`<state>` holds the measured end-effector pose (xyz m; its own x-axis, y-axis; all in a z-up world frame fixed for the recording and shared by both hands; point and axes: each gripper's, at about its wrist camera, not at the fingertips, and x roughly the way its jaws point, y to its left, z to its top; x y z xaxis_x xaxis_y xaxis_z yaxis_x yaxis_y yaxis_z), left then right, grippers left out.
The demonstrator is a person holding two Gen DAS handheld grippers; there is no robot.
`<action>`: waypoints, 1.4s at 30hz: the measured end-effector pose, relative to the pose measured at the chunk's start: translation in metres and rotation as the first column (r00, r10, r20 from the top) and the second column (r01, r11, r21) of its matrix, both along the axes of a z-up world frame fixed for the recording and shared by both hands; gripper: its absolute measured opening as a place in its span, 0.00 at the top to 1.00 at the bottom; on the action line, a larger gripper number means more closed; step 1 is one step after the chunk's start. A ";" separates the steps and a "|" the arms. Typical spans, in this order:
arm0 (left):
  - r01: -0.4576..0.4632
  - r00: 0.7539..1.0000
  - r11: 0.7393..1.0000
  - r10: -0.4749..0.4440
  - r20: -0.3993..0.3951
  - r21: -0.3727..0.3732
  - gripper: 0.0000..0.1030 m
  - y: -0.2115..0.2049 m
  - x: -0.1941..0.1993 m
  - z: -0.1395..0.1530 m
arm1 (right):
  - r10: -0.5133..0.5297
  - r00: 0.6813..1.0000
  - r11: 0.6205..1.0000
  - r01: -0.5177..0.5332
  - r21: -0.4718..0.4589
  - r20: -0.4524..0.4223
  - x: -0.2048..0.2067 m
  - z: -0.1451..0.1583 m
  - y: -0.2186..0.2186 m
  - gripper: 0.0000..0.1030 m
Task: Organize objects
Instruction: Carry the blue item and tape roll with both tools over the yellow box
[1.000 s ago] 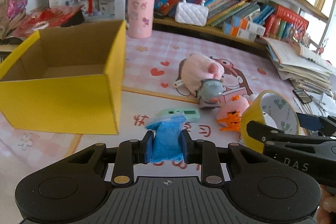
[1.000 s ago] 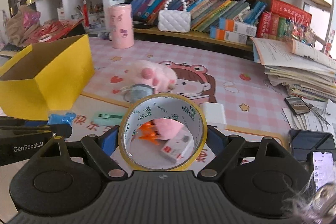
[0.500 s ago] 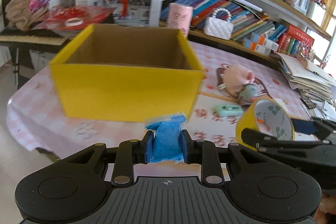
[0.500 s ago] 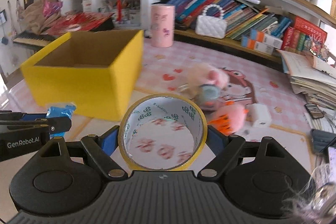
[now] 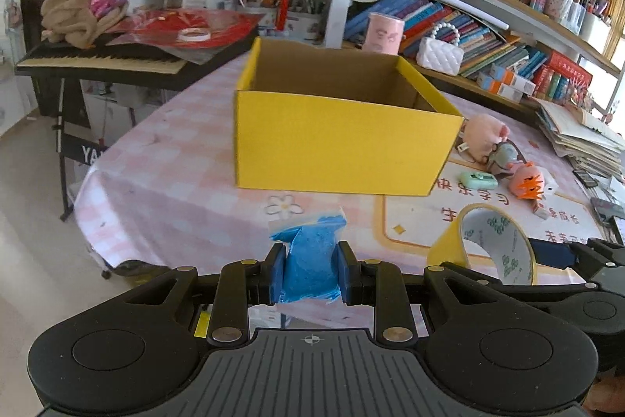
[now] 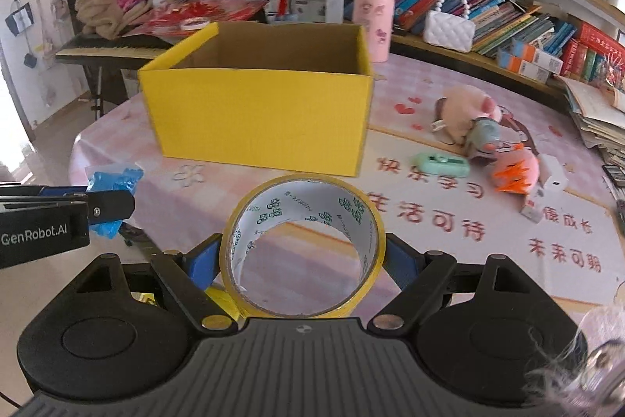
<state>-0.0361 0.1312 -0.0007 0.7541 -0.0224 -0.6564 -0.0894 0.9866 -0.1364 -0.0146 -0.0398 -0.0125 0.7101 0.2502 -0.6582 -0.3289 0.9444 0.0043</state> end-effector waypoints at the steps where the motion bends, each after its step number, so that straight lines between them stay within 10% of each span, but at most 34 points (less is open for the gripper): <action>1: 0.000 1.000 1.000 0.000 0.006 0.001 0.75 0.003 -0.002 0.001 | 0.002 1.000 1.000 -0.002 0.002 0.002 -0.003 0.001 0.005 0.18; 30: 0.057 0.994 0.998 -0.056 0.090 -0.001 0.75 0.025 -0.014 0.016 | -0.020 0.999 1.000 0.021 -0.010 0.046 -0.017 0.018 0.031 0.18; 42: 0.059 0.965 0.998 -0.064 0.256 0.027 0.75 0.019 0.018 0.063 | -0.008 0.980 1.000 0.011 -0.017 0.201 0.008 0.051 0.029 0.18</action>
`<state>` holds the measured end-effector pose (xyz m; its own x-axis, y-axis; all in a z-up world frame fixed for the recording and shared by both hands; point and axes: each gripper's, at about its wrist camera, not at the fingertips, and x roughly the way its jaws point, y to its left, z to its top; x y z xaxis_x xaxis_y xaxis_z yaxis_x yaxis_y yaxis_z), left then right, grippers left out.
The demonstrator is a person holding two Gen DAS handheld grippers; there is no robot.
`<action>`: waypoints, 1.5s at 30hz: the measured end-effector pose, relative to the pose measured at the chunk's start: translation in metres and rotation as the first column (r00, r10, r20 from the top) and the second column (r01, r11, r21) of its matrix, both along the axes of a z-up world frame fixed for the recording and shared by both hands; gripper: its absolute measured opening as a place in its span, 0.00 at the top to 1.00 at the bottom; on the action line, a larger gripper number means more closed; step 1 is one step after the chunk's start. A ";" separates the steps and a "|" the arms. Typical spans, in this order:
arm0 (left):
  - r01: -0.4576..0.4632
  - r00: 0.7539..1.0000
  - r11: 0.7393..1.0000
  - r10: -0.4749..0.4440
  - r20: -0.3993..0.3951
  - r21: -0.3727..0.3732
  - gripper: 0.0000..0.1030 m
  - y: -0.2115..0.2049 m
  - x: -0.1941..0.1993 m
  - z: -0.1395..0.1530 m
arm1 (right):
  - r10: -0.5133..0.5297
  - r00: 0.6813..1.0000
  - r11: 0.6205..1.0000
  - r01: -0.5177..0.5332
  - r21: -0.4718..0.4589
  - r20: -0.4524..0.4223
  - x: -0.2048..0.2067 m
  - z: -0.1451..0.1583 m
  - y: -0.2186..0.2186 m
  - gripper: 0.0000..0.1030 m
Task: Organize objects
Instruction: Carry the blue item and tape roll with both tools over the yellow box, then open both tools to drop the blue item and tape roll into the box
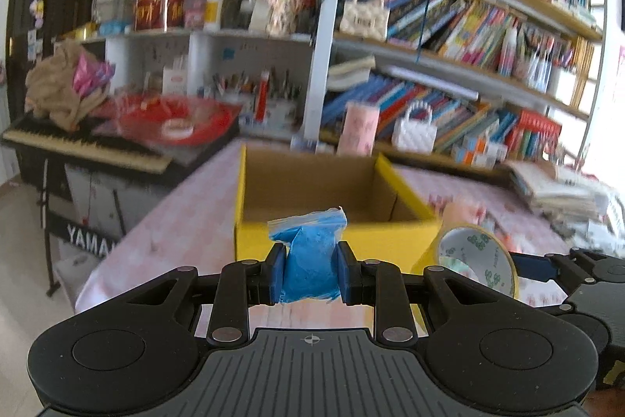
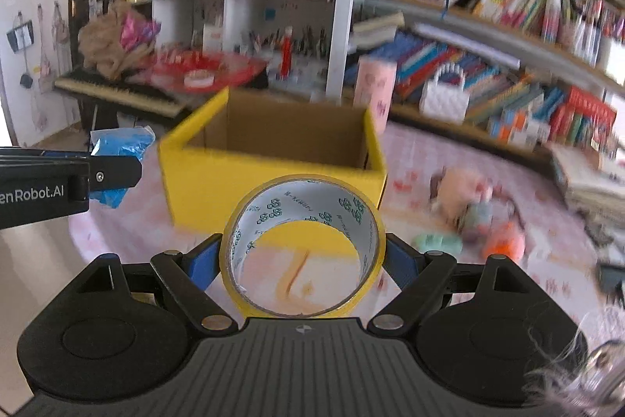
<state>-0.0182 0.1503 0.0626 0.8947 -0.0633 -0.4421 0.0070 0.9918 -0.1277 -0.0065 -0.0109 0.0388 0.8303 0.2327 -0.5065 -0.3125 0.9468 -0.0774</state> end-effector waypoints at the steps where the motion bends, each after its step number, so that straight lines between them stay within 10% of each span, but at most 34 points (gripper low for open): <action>1: -0.004 1.000 1.000 0.004 0.016 -0.001 0.75 0.000 0.006 0.005 | 0.007 1.000 1.000 -0.007 0.002 0.027 0.006 0.006 0.000 0.18; 14: -0.098 0.995 0.995 0.098 -0.025 -0.024 0.75 0.005 0.105 -0.004 | 0.140 0.985 0.989 -0.136 -0.050 0.100 0.136 0.023 0.018 0.18; 28: -0.102 0.976 0.994 0.106 -0.192 0.031 0.75 -0.004 0.190 -0.044 | 0.304 0.947 0.933 -0.318 -0.172 -0.101 0.241 -0.023 0.038 0.18; 45: -0.077 0.932 0.996 0.085 -0.353 0.036 0.75 -0.006 0.224 -0.079 | 0.386 0.853 0.836 -0.484 -0.258 -0.350 0.262 -0.047 0.063 0.18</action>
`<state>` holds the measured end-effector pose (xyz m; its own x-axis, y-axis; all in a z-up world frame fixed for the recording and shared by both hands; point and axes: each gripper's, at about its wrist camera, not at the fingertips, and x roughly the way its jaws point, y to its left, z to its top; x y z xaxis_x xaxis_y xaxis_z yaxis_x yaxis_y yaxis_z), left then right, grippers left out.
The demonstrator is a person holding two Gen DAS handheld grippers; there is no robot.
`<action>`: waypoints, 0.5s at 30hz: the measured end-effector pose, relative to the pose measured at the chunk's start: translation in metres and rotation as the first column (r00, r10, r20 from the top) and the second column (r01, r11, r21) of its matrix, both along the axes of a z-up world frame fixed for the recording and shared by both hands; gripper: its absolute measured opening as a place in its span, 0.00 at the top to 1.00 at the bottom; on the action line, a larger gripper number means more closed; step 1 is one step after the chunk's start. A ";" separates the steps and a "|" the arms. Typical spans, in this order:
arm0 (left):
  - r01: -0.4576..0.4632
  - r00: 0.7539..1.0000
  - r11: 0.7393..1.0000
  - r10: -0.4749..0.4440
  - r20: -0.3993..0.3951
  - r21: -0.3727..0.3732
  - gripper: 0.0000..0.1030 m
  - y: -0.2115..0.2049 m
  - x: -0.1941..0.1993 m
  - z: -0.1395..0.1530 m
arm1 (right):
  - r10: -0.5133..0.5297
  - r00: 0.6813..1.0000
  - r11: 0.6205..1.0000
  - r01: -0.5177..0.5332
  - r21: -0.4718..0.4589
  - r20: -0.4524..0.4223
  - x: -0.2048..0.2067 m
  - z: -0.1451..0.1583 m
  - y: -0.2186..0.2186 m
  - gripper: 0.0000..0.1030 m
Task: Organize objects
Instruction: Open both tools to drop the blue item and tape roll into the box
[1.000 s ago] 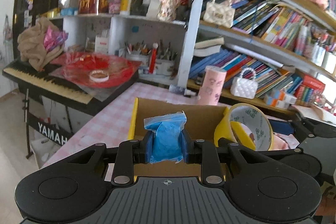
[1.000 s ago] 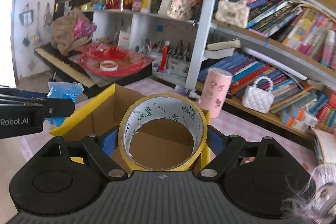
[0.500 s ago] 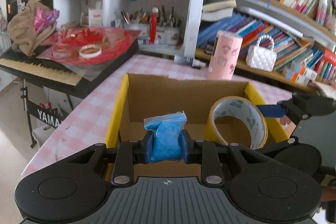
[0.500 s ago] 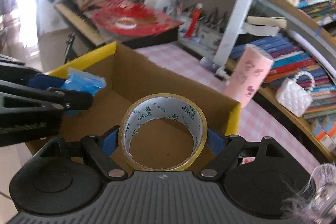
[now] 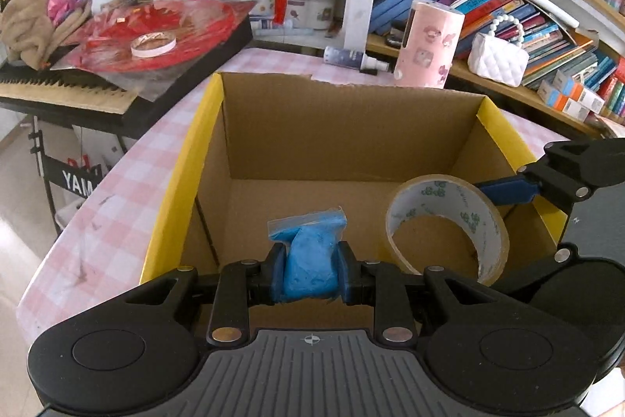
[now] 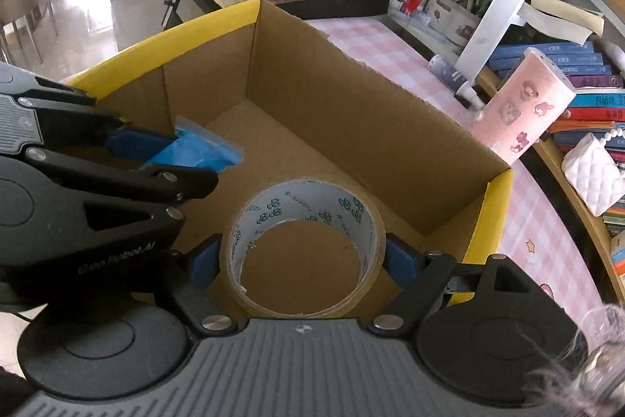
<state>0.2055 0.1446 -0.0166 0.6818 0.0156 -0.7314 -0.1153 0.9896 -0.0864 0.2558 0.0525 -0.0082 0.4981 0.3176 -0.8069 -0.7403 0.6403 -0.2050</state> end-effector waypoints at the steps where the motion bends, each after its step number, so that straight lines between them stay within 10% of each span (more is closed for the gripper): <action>1: -0.001 1.000 1.000 0.001 0.000 -0.004 0.75 0.000 0.000 0.000 | -0.002 1.000 1.000 0.002 -0.004 -0.002 0.000 0.000 0.001 0.18; 7: 0.000 0.998 1.000 0.001 0.058 -0.008 0.70 0.001 -0.007 0.010 | -0.003 1.000 1.000 0.003 0.020 0.015 0.001 0.002 -0.001 0.14; 15: -0.006 0.971 1.000 0.011 0.240 -0.020 0.36 -0.001 -0.046 0.053 | -0.068 0.981 0.991 0.046 0.123 0.179 -0.029 0.034 -0.016 0.10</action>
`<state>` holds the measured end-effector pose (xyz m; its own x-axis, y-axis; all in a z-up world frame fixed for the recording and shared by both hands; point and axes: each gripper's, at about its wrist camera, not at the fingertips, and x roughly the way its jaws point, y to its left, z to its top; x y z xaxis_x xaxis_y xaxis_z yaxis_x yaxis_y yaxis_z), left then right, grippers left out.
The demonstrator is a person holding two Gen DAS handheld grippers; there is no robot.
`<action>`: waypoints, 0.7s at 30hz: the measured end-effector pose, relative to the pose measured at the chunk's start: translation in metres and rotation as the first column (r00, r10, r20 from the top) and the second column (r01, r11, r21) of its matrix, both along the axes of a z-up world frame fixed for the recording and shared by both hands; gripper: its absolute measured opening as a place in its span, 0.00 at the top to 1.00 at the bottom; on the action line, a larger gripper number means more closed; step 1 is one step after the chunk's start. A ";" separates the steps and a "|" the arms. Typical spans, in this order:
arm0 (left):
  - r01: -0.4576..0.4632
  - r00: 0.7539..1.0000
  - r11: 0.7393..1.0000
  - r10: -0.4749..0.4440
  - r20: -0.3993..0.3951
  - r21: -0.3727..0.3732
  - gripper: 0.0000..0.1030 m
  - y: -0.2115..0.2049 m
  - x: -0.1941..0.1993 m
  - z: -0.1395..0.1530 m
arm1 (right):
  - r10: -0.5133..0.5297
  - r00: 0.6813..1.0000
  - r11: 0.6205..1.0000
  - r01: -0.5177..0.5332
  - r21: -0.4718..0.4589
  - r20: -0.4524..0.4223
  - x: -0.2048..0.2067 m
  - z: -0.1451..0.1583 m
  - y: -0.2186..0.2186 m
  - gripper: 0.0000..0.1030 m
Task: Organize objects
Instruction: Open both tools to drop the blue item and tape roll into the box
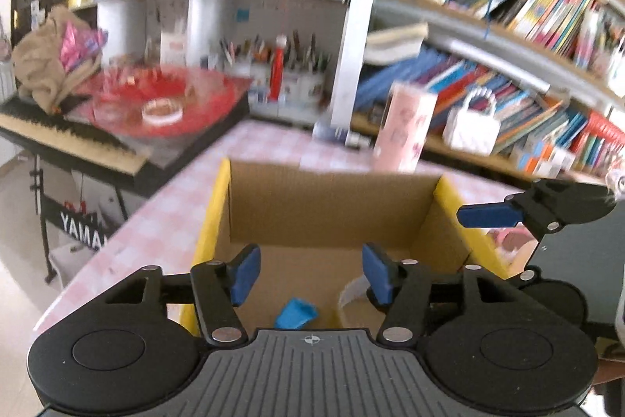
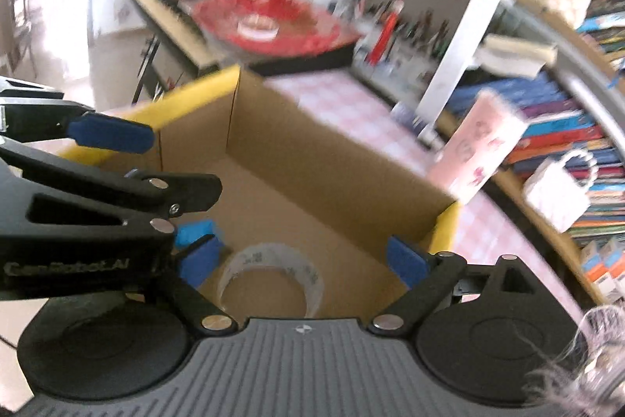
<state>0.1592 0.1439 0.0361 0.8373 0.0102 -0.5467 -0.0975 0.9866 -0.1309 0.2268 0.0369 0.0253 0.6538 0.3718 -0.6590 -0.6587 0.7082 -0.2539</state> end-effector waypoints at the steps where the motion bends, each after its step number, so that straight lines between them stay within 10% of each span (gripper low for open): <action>1: -0.005 1.000 1.000 0.005 0.026 -0.001 0.34 -0.001 -0.009 0.007 | -0.009 0.999 1.000 0.009 0.018 0.031 -0.007 0.006 -0.003 0.10; 10: -0.091 0.985 0.996 0.089 0.146 0.008 0.20 0.007 -0.080 0.028 | -0.197 0.970 0.964 0.166 0.207 0.139 -0.076 0.034 -0.029 0.09; 21: -0.128 0.991 0.990 0.125 0.046 0.059 0.18 0.019 -0.147 -0.003 | -0.387 0.920 0.895 0.359 0.264 0.060 -0.160 0.006 -0.044 0.09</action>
<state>0.0124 0.1625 0.0328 0.8493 0.1503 -0.5060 -0.2178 0.9730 -0.0765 0.0666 -0.0070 0.0313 0.8380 0.2259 -0.4968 -0.3120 0.9452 -0.0966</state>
